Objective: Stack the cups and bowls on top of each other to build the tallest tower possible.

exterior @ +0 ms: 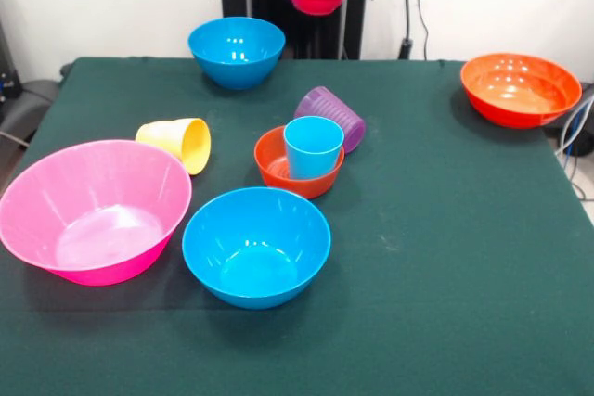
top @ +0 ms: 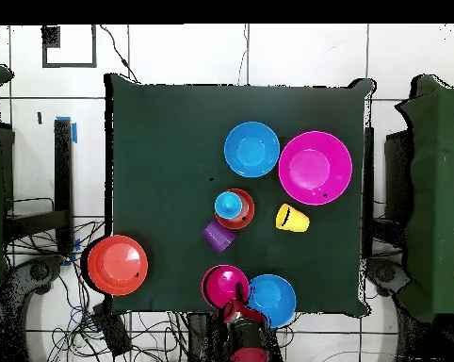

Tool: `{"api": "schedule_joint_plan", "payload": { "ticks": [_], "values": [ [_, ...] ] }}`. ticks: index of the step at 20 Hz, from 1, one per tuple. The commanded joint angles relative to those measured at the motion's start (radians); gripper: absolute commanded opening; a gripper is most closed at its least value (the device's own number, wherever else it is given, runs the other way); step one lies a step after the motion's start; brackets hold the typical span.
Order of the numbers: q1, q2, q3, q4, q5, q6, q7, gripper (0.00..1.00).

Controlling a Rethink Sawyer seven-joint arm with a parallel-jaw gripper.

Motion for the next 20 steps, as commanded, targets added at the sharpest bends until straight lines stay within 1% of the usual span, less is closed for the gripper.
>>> {"api": "schedule_joint_plan", "payload": {
  "ticks": [1, 3, 4, 11, 15, 20],
  "values": [
    [0.054, 0.247, -0.066, -0.199, 0.079, -0.227, -0.145, 0.00],
    [0.068, 0.304, -0.078, -0.222, 0.098, -0.280, -0.154, 0.00],
    [0.076, 0.320, -0.082, -0.232, 0.102, -0.294, -0.155, 0.00],
    [0.144, 0.401, -0.110, -0.314, 0.148, -0.347, -0.141, 0.00],
    [0.193, 0.438, -0.125, -0.336, 0.194, -0.404, -0.134, 0.00],
    [0.248, 0.478, -0.123, -0.374, 0.247, -0.437, -0.108, 0.00]
  ]
}}
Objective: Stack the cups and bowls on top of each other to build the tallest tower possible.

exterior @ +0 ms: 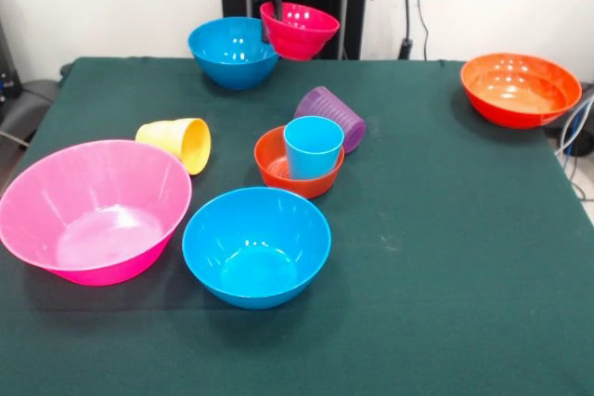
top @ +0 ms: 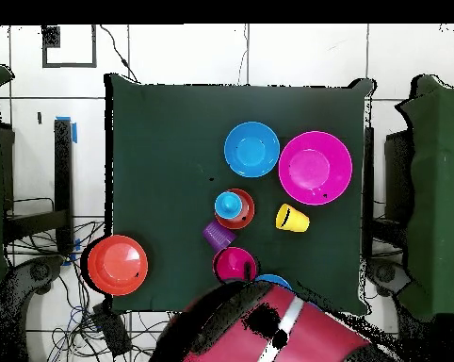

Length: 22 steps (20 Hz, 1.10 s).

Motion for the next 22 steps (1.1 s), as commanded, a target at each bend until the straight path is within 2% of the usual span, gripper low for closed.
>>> {"api": "schedule_joint_plan", "payload": {
  "ticks": [1, 12, 22],
  "values": [
    [0.088, 0.116, 0.037, -0.191, 0.117, -0.052, -0.101, 0.00],
    [0.149, 0.122, 0.036, -0.244, 0.138, -0.013, -0.030, 0.00],
    [0.150, 0.098, 0.050, -0.280, 0.112, 0.055, 0.016, 0.00]
  ]
}}
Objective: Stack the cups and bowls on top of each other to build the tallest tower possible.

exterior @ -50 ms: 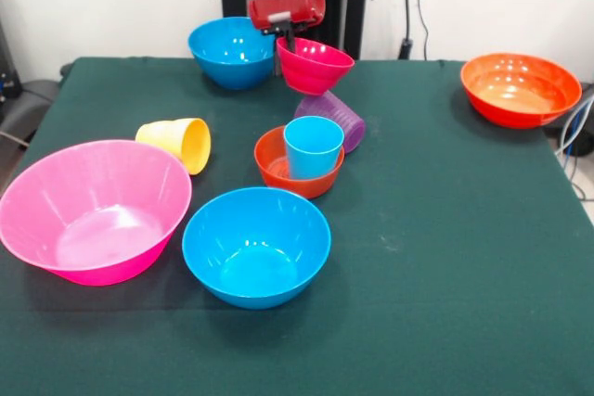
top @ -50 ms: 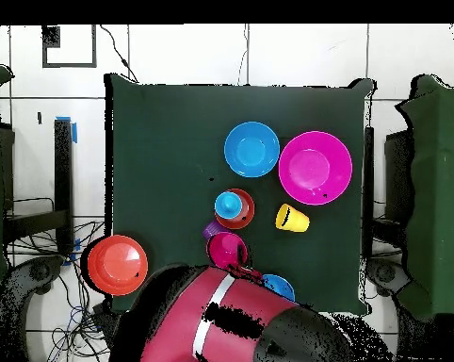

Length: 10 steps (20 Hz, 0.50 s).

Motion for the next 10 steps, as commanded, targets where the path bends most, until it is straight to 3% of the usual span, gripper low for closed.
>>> {"api": "schedule_joint_plan", "payload": {
  "ticks": [1, 6, 10],
  "values": [
    [0.014, 0.013, 0.074, -0.160, 0.037, 0.094, 0.023, 0.00],
    [-0.026, -0.038, 0.140, -0.176, -0.100, 0.298, 0.134, 0.00],
    [-0.076, -0.067, 0.214, -0.192, -0.191, 0.378, 0.206, 0.00]
  ]
}}
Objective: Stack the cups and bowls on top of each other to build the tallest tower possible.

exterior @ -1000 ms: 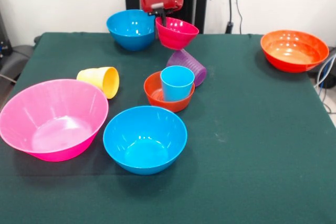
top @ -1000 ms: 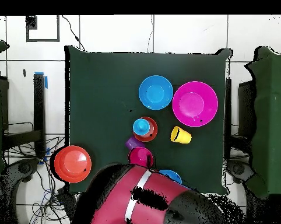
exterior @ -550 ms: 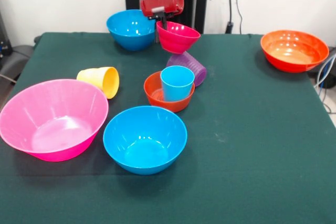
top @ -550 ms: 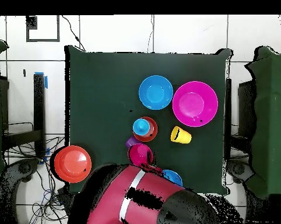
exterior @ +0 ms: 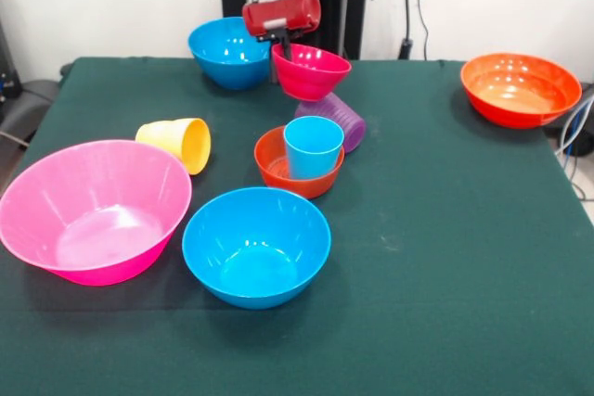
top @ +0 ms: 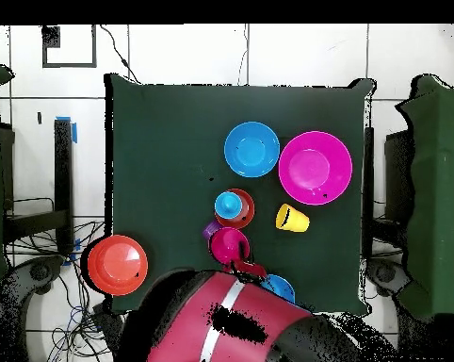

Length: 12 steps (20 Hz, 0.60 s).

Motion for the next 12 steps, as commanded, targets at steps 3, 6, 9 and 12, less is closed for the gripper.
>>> {"api": "schedule_joint_plan", "payload": {
  "ticks": [3, 6, 9, 12],
  "values": [
    [-0.091, -0.056, 0.238, -0.149, -0.160, 0.345, 0.222, 0.00],
    [-0.149, -0.078, 0.310, -0.139, -0.201, 0.433, 0.244, 0.00],
    [-0.199, -0.089, 0.373, -0.122, -0.217, 0.499, 0.253, 0.00],
    [-0.213, -0.093, 0.393, -0.115, -0.192, 0.510, 0.225, 0.00]
  ]
}}
